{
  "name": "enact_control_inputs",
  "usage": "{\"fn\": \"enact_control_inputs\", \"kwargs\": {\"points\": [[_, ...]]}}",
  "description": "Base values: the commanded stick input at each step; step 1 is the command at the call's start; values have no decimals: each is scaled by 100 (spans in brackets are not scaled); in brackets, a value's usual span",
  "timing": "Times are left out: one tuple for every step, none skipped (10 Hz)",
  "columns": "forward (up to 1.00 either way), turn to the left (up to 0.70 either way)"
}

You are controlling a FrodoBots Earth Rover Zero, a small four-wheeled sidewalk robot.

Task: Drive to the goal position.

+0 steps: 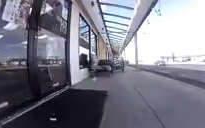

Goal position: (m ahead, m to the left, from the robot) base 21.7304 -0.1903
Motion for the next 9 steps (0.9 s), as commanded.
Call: {"fn": "enact_control_inputs", "kwargs": {"points": [[70, -14], [70, 0], [70, 0], [70, 0], [70, 0], [70, 0], [70, 0], [70, 0], [70, 0]]}}
